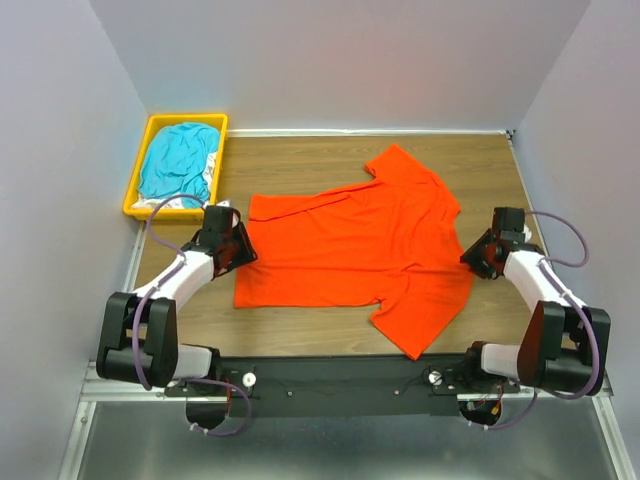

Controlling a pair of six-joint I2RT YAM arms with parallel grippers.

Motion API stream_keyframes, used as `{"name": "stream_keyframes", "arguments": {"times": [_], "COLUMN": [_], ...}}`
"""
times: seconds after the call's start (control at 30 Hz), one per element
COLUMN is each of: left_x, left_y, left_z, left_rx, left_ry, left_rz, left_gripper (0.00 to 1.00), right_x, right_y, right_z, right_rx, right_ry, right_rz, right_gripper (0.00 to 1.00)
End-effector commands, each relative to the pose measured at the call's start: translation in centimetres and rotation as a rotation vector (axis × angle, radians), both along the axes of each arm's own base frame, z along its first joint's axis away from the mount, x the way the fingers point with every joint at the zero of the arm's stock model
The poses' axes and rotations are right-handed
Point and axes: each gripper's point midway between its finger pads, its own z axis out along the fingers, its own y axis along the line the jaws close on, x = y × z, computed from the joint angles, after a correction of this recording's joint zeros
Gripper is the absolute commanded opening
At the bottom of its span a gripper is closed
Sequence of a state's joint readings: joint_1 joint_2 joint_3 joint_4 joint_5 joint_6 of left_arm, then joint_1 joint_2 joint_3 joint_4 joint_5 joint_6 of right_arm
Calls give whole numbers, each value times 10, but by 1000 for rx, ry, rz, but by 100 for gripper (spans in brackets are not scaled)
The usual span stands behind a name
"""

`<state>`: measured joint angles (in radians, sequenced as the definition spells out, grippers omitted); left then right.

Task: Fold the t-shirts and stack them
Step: Flatten the tshirt out

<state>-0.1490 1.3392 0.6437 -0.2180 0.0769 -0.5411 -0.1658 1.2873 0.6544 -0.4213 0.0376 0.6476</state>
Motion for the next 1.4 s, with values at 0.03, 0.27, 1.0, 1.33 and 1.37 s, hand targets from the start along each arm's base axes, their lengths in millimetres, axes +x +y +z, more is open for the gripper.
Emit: {"name": "stream_keyframes", "arguments": {"times": [0.03,0.27,1.0,1.33,1.37], "left_x": [40,104,151,137,137], "left_y": [6,6,18,20,20], "left_z": [44,52,11,1,-1], "left_rx": [32,-13,31,61,62], "left_ry": [-141,-184,-66,-35,-31], "left_rz": [21,117,275,289,288], "left_gripper": [48,49,44,45,45], "right_x": [52,114,114,118,118], "right_y": [4,38,59,58,58], "right_z": [58,85,60,54,54], "right_rx": [-25,40,57,56,57], "right_ry": [-168,-239,-211,-194,-194], "right_rz": [139,284,419,418,419], "right_gripper": [41,42,44,44,44]}}
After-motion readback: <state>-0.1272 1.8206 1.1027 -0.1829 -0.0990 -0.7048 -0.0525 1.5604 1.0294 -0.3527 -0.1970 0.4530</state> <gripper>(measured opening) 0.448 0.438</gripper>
